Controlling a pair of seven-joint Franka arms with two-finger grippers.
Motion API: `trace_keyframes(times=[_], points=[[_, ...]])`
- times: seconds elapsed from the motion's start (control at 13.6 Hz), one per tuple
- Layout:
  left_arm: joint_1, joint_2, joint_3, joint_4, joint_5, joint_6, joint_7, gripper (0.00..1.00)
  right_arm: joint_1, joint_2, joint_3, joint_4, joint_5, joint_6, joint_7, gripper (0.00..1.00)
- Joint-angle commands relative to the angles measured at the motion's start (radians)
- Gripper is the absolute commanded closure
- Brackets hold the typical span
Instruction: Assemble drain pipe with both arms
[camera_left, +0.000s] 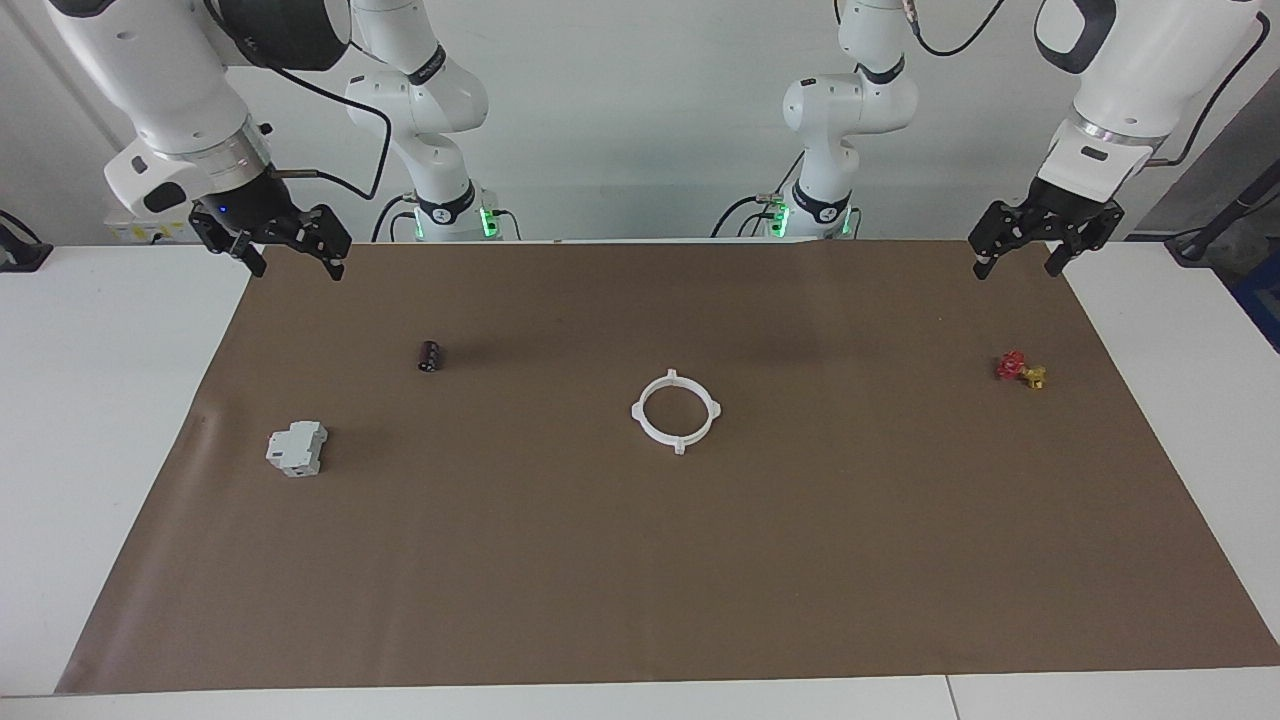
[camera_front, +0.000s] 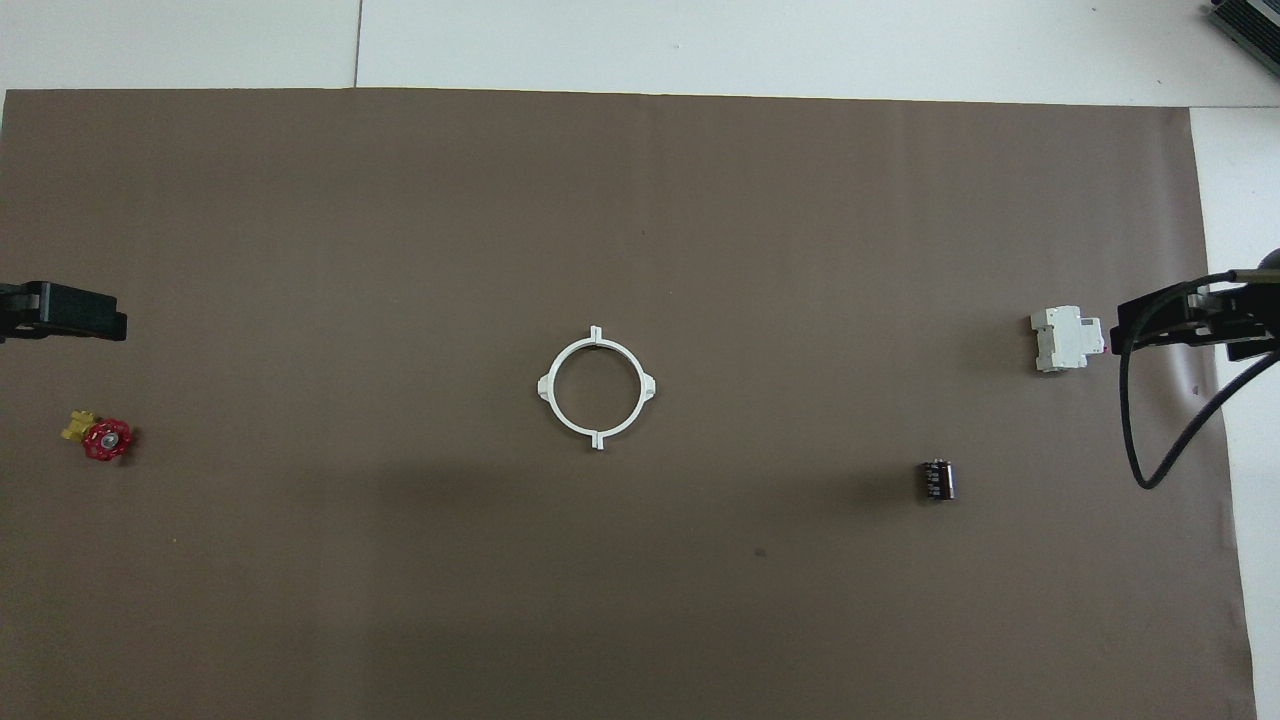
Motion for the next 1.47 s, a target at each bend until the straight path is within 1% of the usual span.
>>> trace_keyframes(times=[0.0, 0.15, 0.59, 0.74, 0.96, 1.4], points=[[-0.009, 0.0, 0.004, 0.038, -0.014, -0.075, 0.012, 0.0, -0.002, -0.026, 0.002, -0.034, -0.013, 0.028, -0.018, 0.0], [-0.01, 0.0, 0.009, 0.047, -0.016, -0.104, 0.012, 0.0, -0.002, -0.026, 0.002, -0.034, -0.012, 0.028, -0.018, 0.0], [-0.033, 0.024, 0.016, 0.058, -0.016, -0.108, 0.011, 0.0, -0.002, -0.026, 0.002, -0.034, -0.013, 0.028, -0.018, 0.0], [-0.047, 0.061, 0.018, 0.125, -0.016, -0.134, 0.011, 0.0, -0.002, -0.026, 0.002, -0.034, -0.012, 0.028, -0.018, 0.0], [-0.047, 0.05, 0.016, 0.101, -0.016, -0.124, 0.009, 0.0, -0.002, -0.026, 0.002, -0.034, -0.012, 0.026, -0.016, 0.0], [-0.046, 0.049, 0.015, 0.102, -0.016, -0.128, 0.006, 0.0, -0.002, -0.026, 0.002, -0.034, -0.012, 0.028, -0.016, 0.0]])
